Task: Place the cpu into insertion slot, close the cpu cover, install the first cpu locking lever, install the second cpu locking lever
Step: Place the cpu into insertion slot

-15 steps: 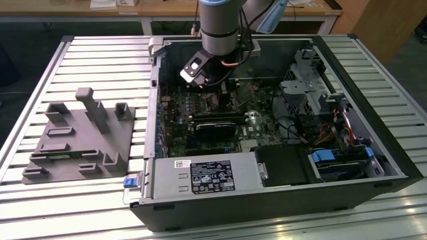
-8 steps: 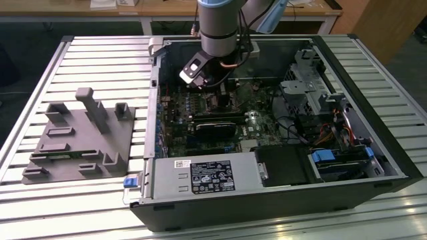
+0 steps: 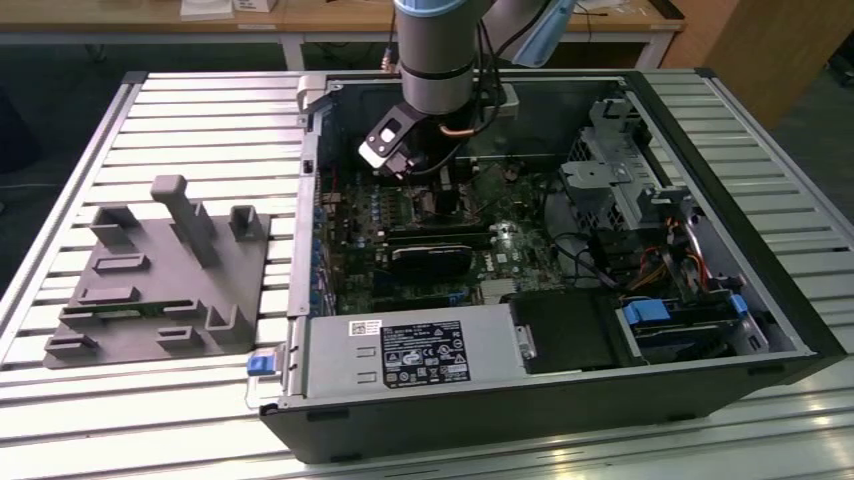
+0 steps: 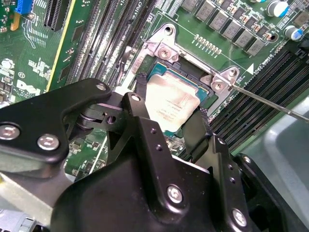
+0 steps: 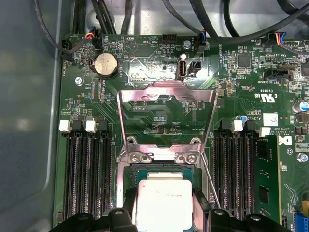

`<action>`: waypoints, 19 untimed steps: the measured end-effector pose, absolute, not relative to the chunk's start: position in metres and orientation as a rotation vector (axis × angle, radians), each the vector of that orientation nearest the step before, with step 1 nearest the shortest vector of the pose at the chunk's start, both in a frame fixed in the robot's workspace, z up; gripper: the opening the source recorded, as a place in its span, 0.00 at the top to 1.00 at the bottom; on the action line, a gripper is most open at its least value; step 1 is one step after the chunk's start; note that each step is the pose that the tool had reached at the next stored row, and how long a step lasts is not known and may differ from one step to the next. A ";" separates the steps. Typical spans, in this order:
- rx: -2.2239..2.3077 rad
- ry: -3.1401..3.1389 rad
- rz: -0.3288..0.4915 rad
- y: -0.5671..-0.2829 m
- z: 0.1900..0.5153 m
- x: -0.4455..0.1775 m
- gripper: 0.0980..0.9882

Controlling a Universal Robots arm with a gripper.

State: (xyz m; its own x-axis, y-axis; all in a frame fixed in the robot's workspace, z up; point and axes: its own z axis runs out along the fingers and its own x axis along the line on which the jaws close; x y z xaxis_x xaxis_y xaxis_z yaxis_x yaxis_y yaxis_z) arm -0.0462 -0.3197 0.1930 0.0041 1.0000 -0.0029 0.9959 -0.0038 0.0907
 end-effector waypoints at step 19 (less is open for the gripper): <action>2.178 2.169 0.096 -0.320 0.202 -0.046 0.42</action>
State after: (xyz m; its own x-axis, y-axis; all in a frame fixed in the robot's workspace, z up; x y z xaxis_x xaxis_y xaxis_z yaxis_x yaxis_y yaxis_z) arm -0.0461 -0.3197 0.2020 0.0046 1.0000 -0.0027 0.9959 -0.0044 0.0909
